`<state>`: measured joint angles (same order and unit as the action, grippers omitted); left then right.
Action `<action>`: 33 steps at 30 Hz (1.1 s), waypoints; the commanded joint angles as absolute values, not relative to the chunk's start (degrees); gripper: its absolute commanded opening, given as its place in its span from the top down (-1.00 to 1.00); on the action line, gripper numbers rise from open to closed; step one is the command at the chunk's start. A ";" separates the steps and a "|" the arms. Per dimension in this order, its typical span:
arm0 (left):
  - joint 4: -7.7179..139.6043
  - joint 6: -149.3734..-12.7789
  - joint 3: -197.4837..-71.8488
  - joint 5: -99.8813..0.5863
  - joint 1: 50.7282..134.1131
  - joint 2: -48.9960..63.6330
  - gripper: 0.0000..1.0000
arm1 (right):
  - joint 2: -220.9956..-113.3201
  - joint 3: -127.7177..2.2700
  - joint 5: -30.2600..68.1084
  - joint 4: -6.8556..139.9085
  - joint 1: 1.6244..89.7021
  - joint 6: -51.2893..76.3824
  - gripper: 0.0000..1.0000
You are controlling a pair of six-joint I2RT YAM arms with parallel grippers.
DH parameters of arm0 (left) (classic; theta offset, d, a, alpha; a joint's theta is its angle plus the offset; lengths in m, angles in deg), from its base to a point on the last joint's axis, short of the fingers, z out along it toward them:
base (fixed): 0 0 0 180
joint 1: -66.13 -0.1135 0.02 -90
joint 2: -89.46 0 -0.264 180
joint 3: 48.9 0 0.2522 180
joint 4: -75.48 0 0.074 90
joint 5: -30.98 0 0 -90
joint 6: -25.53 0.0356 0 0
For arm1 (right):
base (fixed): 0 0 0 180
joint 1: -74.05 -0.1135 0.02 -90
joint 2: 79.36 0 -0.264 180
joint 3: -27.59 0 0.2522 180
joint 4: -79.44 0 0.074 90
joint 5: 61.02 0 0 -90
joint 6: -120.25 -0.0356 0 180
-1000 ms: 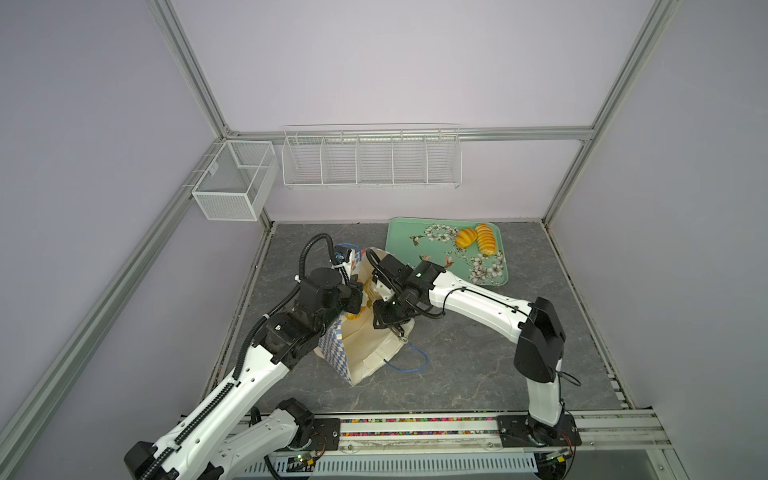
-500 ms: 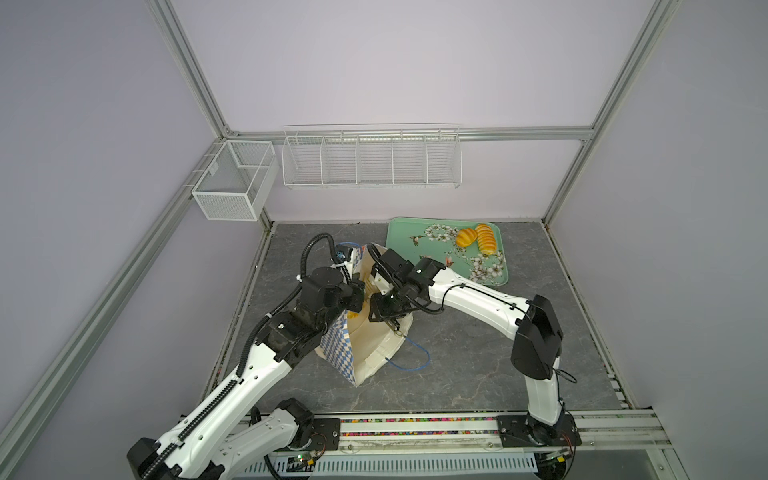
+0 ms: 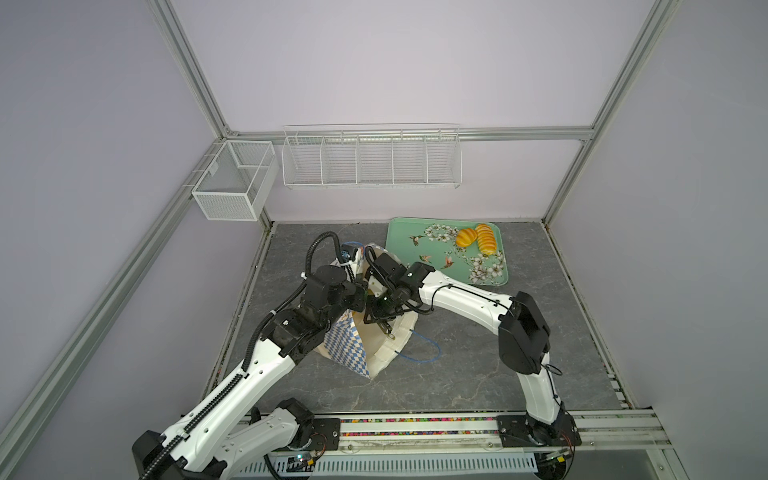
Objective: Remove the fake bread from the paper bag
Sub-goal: 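Insert the tongs into the bag with the right gripper and close on bread, then pull the tongs holding a yellow bread out of the bag toward the tray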
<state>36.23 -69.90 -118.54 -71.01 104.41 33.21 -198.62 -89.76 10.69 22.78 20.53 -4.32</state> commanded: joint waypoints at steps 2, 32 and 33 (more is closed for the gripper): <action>37.40 -69.32 -117.46 -69.17 104.80 33.85 1.00 | -193.87 -88.33 10.51 25.06 21.86 -2.64 0.74; 34.34 -73.99 -121.21 -75.43 104.76 29.10 1.00 | -168.23 -74.47 23.86 16.26 21.14 8.08 0.86; 34.23 -74.18 -121.59 -75.53 104.77 28.61 1.00 | -167.62 -73.89 24.17 15.96 21.12 8.88 0.86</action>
<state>36.42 -72.85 -119.33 -73.43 104.79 29.63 -170.62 -74.88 21.56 17.23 21.40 5.08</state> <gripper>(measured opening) 0.047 0.215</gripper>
